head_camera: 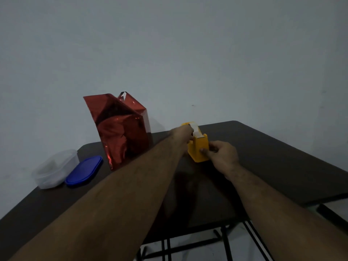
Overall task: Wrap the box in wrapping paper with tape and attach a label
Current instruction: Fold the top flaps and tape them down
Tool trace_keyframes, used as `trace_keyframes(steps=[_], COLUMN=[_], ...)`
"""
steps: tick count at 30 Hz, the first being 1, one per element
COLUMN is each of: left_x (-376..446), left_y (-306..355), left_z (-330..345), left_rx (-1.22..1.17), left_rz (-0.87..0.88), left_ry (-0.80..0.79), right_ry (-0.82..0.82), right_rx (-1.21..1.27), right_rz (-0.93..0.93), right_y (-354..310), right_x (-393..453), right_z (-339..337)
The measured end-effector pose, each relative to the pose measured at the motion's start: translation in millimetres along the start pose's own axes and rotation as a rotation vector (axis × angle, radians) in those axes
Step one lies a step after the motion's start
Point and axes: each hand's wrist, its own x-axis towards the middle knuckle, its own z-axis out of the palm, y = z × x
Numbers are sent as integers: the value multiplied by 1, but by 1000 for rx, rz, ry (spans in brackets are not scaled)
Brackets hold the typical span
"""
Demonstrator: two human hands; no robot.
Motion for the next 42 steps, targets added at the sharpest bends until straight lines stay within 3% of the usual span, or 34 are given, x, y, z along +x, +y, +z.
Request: trace_keyframes(steps=[11,31,42], left_x=[3,2,-14], left_y=[11,16,22], left_z=[10,11,14], left_rx=[194,349,251], left_rz=[-151,-141,-96], left_ry=[3,-28,-41], right_ry=[-36,-44,-34], right_rx=[-41,-92,-110], right_rz=[16,67,85], right_y=[0,-11,-10], right_x=[-1,-8,-7], right_z=[-1,-7,-6])
